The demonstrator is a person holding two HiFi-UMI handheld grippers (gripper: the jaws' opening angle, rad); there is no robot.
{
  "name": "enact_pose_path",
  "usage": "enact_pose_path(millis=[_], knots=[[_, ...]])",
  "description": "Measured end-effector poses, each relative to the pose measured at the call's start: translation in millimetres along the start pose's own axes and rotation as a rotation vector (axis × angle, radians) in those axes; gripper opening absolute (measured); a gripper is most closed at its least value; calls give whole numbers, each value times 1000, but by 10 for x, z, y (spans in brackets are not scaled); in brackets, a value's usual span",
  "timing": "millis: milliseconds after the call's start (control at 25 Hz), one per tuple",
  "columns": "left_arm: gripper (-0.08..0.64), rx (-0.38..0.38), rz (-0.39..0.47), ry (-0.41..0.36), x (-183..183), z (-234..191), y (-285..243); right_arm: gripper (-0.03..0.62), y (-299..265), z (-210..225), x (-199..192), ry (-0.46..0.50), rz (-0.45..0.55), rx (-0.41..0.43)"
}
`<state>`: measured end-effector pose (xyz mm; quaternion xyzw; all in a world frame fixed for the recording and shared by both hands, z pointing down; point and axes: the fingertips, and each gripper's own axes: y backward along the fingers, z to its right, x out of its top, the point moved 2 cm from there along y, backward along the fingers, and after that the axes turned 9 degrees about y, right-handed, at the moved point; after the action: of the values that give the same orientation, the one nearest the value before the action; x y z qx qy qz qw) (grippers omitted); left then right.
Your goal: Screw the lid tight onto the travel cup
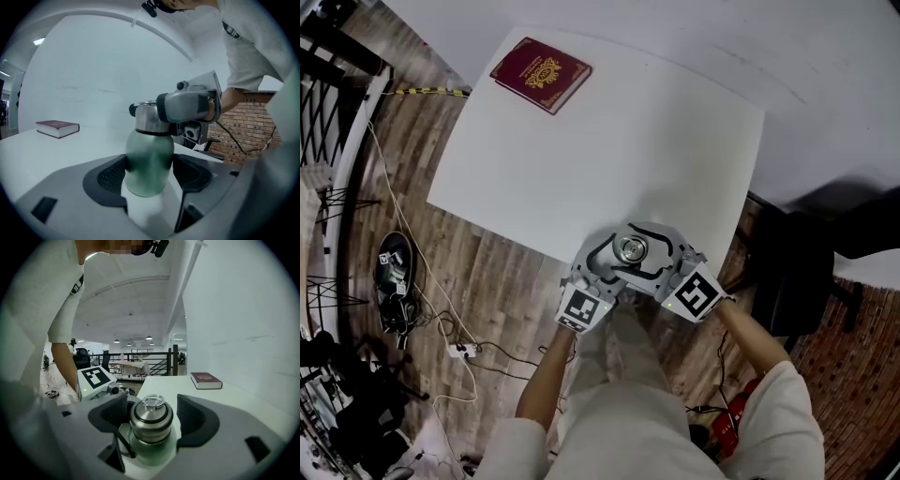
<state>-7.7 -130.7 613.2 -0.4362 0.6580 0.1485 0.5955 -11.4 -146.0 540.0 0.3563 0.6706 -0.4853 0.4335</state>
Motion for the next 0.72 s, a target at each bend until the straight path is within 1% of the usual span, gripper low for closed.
enact_pose_path(millis=[80, 160, 280, 320, 440, 720], knots=[[312, -1, 0, 3, -8, -3, -3, 321, -36, -16, -19, 16, -10, 58], [311, -1, 1, 4, -9, 2, -1, 308, -64, -29, -49, 29, -26, 96], [311, 2, 1, 3, -6, 1, -1, 258, -79, -24, -61, 52, -33, 107], [311, 3, 2, 3, -5, 1, -1, 258, -77, -22, -62, 50, -29, 99], [311, 5, 1, 1, 1, 10, 2, 258, -61, -12, -61, 31, -21, 38], [311, 8, -1, 0, -16, -5, -6, 256, -66, 34, -87, -27, -21, -168]])
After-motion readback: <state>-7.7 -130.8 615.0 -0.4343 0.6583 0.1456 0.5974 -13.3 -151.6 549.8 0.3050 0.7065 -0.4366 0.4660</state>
